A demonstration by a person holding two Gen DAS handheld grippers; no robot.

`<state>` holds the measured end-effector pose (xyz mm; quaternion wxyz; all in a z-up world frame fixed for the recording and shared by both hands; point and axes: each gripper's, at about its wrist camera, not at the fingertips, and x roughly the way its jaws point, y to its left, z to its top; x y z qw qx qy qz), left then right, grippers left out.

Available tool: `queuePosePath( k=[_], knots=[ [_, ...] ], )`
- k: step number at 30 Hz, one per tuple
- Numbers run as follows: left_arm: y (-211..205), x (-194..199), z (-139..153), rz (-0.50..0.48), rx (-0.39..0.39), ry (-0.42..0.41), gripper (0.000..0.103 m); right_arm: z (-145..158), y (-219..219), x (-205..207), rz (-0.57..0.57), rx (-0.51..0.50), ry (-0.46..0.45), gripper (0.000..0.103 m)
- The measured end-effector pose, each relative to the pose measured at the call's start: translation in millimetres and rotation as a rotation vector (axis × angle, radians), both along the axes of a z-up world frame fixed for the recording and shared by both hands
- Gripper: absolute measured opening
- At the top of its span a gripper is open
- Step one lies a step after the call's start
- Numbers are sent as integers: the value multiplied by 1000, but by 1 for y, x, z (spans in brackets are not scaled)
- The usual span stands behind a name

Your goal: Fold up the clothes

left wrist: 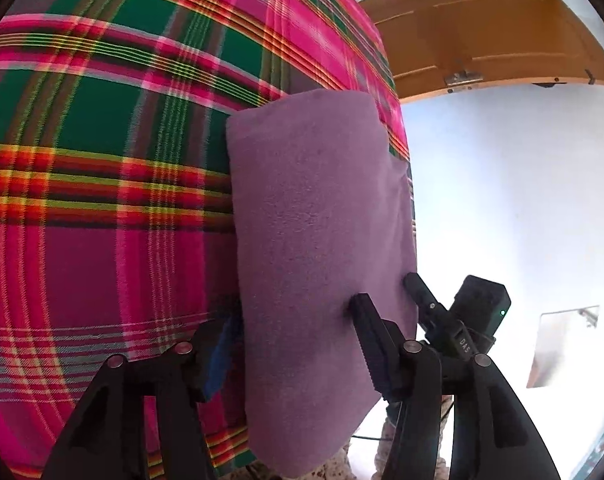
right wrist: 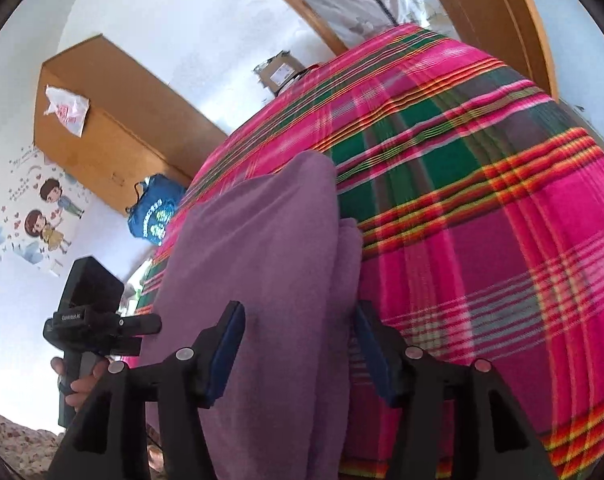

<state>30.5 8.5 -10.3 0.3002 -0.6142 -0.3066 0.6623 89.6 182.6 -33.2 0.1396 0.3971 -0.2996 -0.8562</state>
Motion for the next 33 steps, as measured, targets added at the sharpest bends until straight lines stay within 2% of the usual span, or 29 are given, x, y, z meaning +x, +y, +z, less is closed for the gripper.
queuePosePath(
  k=[8, 12, 15, 20, 26, 31, 33],
  knots=[
    [3, -5, -3, -12, 34, -15, 59, 0, -6, -5, 40, -11, 3, 60],
    [2, -5, -3, -21, 26, -7, 59, -1, -5, -7, 52, -33, 5, 60],
    [3, -11, 1, -22, 35, -13, 59, 1, -11, -8, 70, 9, 7, 60],
    [0, -12, -2, -19, 40, -16, 59, 0, -6, -6, 54, -33, -3, 60],
    [11, -10, -5, -17, 31, -9, 59, 4, -13, -5, 40, 4, -16, 60],
    [22, -11, -9, -6, 28, -9, 56, 5, -17, -5, 19, 60, -34, 41],
    [22, -11, -10, 10, 19, -16, 55, 6, -20, -4, 16, 80, -36, 38]
  ],
)
